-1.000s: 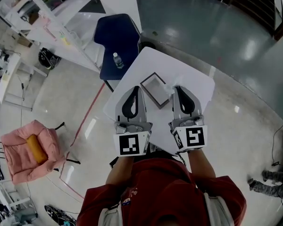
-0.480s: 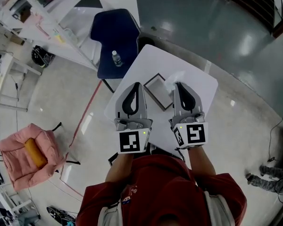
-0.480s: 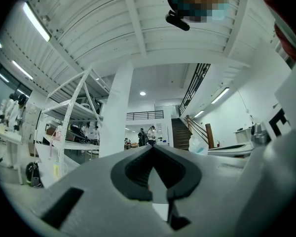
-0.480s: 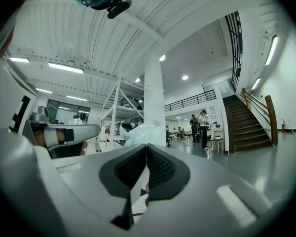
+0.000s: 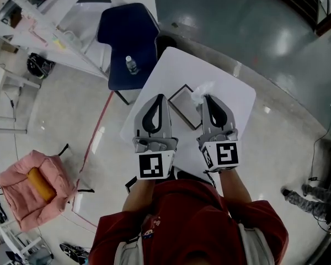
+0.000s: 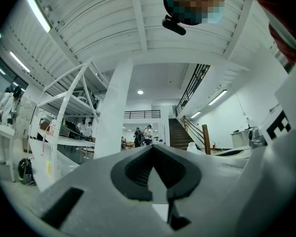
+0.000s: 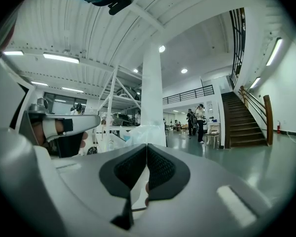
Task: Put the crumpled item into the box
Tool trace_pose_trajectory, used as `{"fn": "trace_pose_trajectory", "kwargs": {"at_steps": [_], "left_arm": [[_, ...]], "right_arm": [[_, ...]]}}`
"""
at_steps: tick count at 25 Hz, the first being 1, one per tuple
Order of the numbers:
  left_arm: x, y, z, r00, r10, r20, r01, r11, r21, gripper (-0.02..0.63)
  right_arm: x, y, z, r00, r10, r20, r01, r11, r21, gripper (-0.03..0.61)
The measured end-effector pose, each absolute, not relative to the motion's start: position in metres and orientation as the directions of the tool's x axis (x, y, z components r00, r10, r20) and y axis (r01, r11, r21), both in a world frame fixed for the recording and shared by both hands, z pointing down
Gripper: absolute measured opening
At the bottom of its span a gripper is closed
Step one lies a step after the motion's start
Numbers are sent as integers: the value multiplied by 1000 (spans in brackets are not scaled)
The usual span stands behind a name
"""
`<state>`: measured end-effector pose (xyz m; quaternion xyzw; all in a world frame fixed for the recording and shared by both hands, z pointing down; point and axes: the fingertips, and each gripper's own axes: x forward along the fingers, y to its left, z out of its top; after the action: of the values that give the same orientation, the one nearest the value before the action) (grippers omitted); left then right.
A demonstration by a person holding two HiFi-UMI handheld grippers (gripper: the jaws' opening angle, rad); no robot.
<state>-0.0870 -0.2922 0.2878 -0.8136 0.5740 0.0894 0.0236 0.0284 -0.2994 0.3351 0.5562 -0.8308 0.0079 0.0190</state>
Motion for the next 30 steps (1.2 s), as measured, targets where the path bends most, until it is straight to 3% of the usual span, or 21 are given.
{"fn": "trace_pose_trajectory", "kwargs": {"at_steps": [30], "left_arm": [[-104,-354,351,407,-906,-116,-906,-416,73,3]], "right_arm": [[3,-360,485,-343,-847,407,-921,389,33,3]]}}
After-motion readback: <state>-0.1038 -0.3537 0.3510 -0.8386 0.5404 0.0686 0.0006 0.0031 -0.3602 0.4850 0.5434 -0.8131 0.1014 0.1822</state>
